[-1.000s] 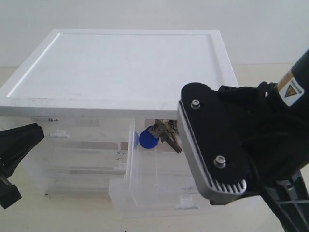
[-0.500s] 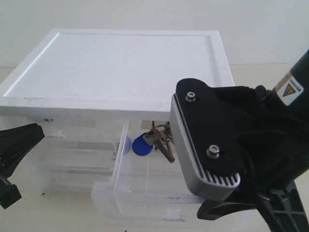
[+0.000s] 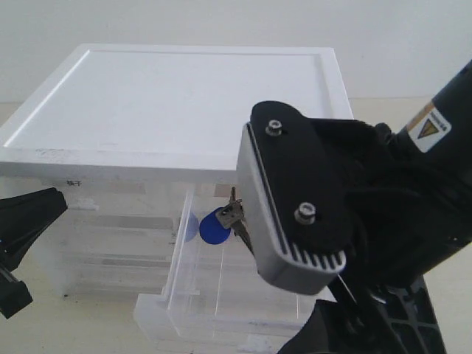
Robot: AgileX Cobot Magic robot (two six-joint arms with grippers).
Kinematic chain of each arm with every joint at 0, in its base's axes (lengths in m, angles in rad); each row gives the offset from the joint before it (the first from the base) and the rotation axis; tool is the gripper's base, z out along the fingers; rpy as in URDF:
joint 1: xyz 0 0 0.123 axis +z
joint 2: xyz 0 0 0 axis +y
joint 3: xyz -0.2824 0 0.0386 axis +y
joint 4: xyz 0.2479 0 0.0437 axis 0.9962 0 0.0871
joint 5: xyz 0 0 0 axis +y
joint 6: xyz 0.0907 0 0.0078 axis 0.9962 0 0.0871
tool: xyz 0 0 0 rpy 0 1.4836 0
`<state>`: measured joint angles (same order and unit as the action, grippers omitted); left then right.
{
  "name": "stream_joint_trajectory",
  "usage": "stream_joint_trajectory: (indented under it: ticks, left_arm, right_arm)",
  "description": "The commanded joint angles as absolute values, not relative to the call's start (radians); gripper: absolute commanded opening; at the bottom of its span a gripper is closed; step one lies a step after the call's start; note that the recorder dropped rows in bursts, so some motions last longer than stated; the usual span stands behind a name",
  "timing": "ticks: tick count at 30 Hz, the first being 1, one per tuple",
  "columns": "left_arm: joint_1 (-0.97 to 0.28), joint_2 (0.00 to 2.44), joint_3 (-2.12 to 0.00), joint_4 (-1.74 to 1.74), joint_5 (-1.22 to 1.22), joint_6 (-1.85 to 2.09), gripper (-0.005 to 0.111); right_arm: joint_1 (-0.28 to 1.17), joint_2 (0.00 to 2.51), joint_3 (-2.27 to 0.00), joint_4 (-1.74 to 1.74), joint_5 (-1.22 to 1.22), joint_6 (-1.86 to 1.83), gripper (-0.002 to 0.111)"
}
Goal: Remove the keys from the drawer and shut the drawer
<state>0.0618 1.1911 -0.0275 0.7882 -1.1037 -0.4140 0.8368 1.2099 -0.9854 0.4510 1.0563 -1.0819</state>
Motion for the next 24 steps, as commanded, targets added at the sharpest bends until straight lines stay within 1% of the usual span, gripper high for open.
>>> stream_joint_trajectory:
  ticks: [1, 5, 8, 9, 12, 17, 21, 24]
  left_arm:
    - [0.066, 1.196, -0.024, 0.780, -1.100, -0.410, 0.004]
    - [0.066, 1.196, -0.024, 0.784, -1.100, -0.410, 0.004]
    - [0.066, 1.196, -0.024, 0.784, -1.102, -0.410, 0.004]
    - [0.066, 1.196, -0.024, 0.784, -1.102, -0.410, 0.004]
    - [0.066, 1.196, -0.024, 0.794, -1.102, -0.410, 0.004]
    - [0.066, 1.196, -0.024, 0.800, -1.111, -0.427, 0.004]
    - [0.066, 1.196, -0.024, 0.807, -1.113, -0.434, 0.004]
    - [0.066, 1.196, -0.024, 0.818, -1.113, -0.434, 0.004]
  right_arm:
    - [0.837, 1.153, -0.990, 0.461, 0.999, -1.060, 0.055]
    - [0.837, 1.081, -0.990, 0.454, 0.891, -0.925, 0.055]
    - [0.837, 1.068, -0.988, 0.391, 0.784, -0.707, 0.055]
    - [0.837, 1.090, -0.988, 0.309, 0.763, -0.589, 0.055]
    - [0.837, 1.170, -0.988, 0.277, 0.786, -0.538, 0.055]
    - [0.837, 1.301, -0.988, 0.282, 0.755, -0.507, 0.056]
    - [0.837, 1.336, -0.988, 0.244, 0.660, -0.371, 0.056]
    - [0.837, 1.371, -0.988, 0.163, 0.668, -0.285, 0.056]
